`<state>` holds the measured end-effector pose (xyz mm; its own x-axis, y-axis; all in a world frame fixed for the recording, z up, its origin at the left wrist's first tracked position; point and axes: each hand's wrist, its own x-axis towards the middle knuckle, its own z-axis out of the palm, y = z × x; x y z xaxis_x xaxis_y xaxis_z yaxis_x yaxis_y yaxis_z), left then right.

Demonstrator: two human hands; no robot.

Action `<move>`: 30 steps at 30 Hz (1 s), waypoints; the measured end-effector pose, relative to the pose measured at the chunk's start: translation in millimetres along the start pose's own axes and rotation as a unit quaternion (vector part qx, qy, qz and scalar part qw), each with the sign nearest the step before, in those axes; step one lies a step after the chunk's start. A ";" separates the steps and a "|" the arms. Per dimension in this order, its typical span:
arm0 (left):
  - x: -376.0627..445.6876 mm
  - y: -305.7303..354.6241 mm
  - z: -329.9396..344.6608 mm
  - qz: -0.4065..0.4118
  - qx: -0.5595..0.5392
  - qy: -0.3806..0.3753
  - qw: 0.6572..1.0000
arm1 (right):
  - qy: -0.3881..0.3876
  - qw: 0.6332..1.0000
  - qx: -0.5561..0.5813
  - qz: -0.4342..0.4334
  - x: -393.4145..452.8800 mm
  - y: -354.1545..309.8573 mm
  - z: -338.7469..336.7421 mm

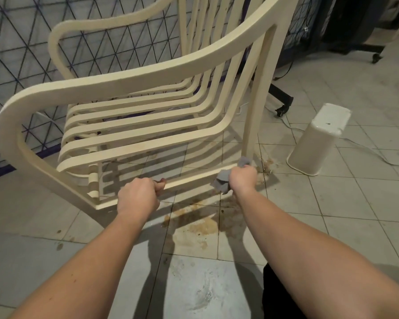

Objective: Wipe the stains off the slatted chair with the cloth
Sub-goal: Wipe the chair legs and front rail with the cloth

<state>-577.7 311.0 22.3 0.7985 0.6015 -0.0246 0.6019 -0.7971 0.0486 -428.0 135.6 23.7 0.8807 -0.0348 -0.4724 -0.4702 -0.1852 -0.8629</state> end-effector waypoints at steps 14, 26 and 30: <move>-5.2 1.6 -8.1 0.012 0.004 -0.002 1.000 | -0.035 0.927 0.353 0.125 25.5 -40.6 -19.2; -8.2 1.6 -12.8 0.014 -0.011 -0.013 1.000 | -0.097 0.871 0.464 0.132 32.2 -42.0 -8.2; -7.8 3.2 -14.7 0.010 -0.008 -0.026 1.000 | -0.106 0.864 0.488 0.060 6.5 -67.8 -9.5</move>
<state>-582.2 304.6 37.3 0.8104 0.5811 -0.0748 0.5855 -0.8080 0.0654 -389.9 138.6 80.9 0.8408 0.2031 -0.5018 -0.4724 0.7280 -0.4968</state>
